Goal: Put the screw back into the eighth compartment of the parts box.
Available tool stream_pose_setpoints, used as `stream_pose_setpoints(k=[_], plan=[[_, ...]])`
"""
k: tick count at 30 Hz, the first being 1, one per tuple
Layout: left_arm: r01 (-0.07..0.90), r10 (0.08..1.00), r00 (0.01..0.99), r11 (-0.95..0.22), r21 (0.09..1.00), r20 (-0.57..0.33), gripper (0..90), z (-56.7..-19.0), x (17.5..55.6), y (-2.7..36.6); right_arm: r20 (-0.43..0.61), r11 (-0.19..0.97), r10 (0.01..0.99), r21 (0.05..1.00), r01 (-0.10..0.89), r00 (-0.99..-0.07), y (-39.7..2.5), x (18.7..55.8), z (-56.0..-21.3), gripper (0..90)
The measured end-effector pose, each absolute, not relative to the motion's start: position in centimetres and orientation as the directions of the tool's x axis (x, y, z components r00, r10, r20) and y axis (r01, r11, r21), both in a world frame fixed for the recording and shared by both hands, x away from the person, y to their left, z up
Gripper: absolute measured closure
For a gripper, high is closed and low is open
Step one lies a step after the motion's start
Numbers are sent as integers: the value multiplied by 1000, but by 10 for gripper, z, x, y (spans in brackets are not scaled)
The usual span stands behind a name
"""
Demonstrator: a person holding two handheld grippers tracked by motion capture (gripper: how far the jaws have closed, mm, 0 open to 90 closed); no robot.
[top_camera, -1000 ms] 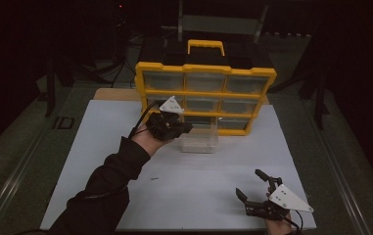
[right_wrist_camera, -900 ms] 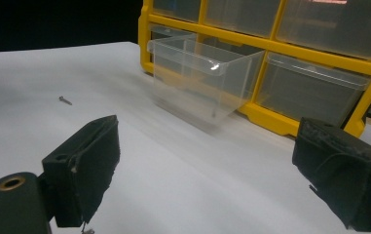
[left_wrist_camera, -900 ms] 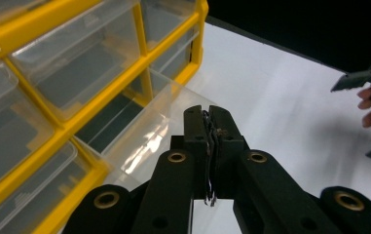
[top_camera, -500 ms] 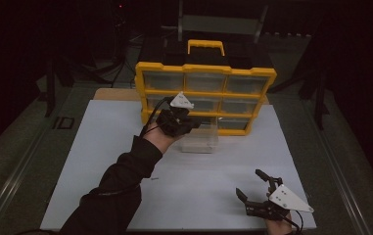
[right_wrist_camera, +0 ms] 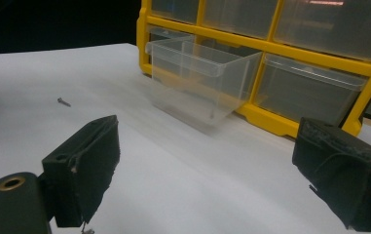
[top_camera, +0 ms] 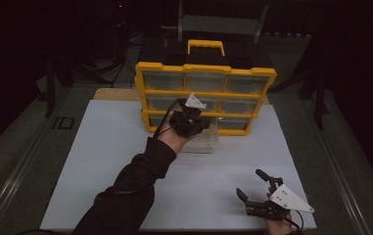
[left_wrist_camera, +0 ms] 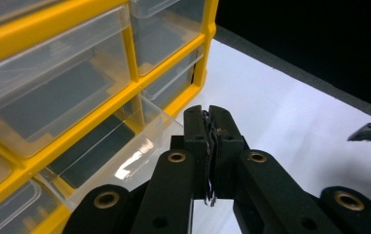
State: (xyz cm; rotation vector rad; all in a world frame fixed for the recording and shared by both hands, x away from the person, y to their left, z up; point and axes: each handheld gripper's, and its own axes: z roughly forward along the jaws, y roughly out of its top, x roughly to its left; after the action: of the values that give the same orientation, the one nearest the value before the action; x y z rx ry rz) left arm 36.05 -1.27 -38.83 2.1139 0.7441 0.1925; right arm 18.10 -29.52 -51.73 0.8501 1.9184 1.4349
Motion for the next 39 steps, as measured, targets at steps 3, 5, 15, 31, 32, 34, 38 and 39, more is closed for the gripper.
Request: stream_pose_setpoints(k=[3,5,15,31,32,34,38,39], plan=[[449,579,805,-450,772,-132,866,-395,362,-16,-81,212,781,967,141,-619,-296,181,-517,102],[454,581,802,-443,773,-138,866,-397,363,-17,-82,213,782,967,142,-618,-296,181,-517,102],[502,621,771,-457,734,-141,866,-421,371,-20,-82,211,780,968,139,-620,-296,180,-516,102],[573,658,731,-447,687,-181,865,-444,389,-20,-82,215,776,967,140,-625,-296,180,-516,102],[582,662,727,-451,677,-185,865,-446,391,-21,-86,220,775,966,139,-626,-295,180,-517,102],[582,661,729,-464,668,-177,864,-447,392,-22,-85,219,774,966,139,-628,-295,180,-517,102],[601,665,723,-469,647,-190,864,-450,396,-25,-82,216,775,966,141,-626,-295,180,-517,102],[601,665,723,-469,647,-190,864,-450,396,-25,-82,216,775,966,141,-626,-295,180,-517,102]])
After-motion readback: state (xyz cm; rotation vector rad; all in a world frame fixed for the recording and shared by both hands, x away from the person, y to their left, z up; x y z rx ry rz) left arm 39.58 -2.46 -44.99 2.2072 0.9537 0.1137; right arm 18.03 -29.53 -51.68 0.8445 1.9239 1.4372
